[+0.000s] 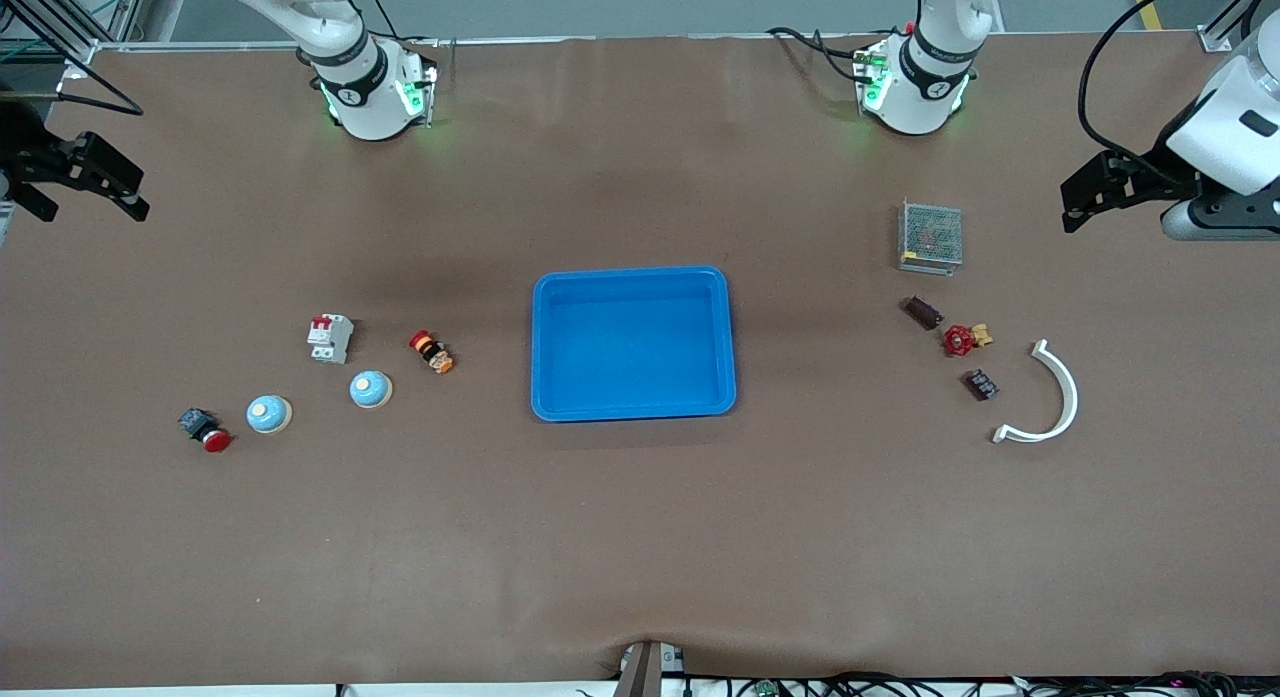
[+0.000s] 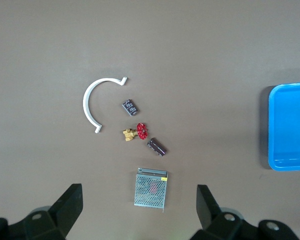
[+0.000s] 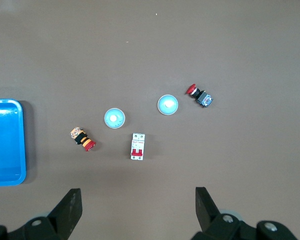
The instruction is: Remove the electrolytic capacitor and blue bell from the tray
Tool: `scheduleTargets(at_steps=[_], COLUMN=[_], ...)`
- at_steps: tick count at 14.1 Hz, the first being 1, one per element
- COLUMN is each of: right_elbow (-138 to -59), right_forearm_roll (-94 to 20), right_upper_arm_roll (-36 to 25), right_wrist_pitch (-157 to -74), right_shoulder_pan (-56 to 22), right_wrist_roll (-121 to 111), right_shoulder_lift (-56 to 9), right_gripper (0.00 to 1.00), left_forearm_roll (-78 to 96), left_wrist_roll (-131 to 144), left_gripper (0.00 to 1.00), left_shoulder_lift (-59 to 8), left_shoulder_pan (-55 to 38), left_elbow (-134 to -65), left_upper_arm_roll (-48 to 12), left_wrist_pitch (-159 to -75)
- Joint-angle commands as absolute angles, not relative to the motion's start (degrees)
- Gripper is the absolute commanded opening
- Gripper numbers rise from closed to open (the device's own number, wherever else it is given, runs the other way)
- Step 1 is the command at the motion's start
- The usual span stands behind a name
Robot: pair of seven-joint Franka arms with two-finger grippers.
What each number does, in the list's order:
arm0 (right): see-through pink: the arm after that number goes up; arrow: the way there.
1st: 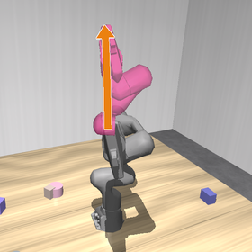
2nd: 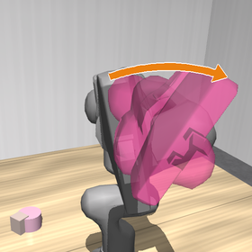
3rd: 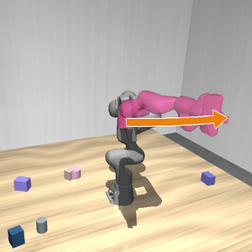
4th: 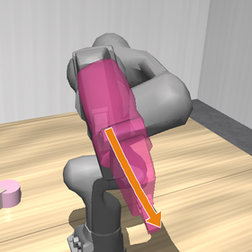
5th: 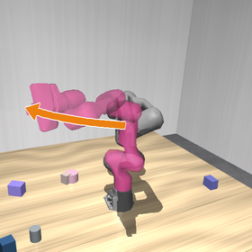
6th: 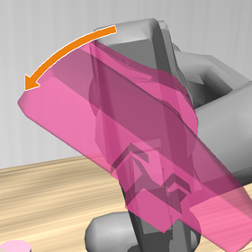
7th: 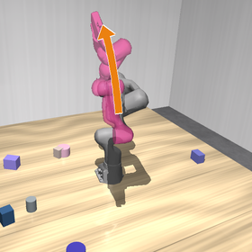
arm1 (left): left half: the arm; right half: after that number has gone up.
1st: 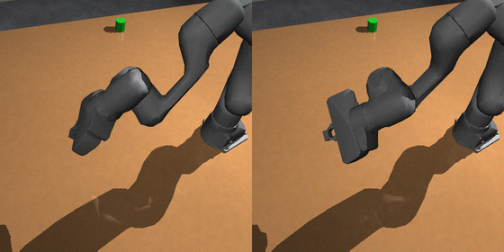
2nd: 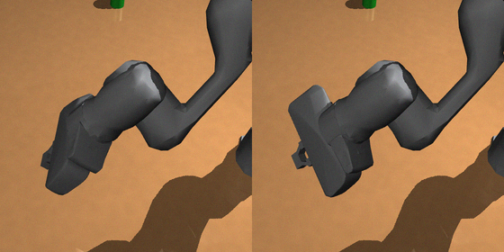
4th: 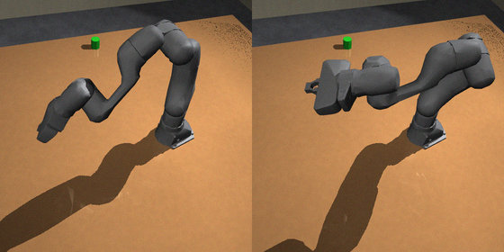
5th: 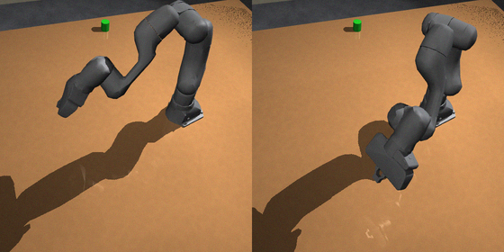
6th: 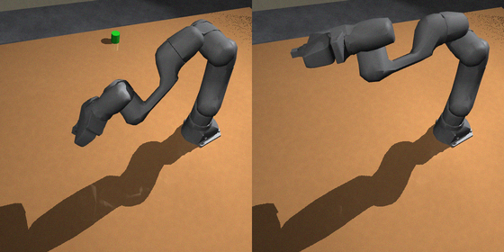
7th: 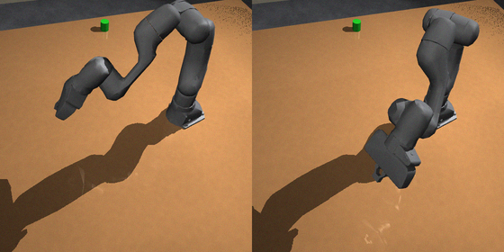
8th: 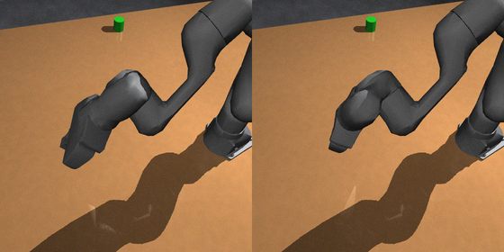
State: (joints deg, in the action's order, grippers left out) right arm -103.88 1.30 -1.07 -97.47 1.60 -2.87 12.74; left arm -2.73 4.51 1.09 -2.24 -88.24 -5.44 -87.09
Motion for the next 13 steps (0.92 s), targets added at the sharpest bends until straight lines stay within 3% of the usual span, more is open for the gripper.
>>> scheduleTargets(at_steps=[1, 13], right_elbow=[-102.5, -102.6], right_forearm_roll=[1.7, 1.7], right_upper_arm_roll=[-0.7, -0.7], right_wrist_pitch=[-96.3, -96.2], right_shoulder_pan=[2.0, 2.1], right_wrist_roll=[-3.1, -3.1], right_shoulder_lift=[12.4, 12.4], right_gripper=[1.00, 1.00], left_forearm_roll=[-2.5, -2.5], left_wrist_roll=[4.0, 4.0], left_gripper=[1.00, 1.00], left_shoulder_lift=[0.3, -0.7], left_shoulder_pan=[-2.3, -2.2], left_elbow=[-86.5, -84.9], left_upper_arm_roll=[-5.4, -5.4], left_wrist_pitch=[-86.0, -85.9])
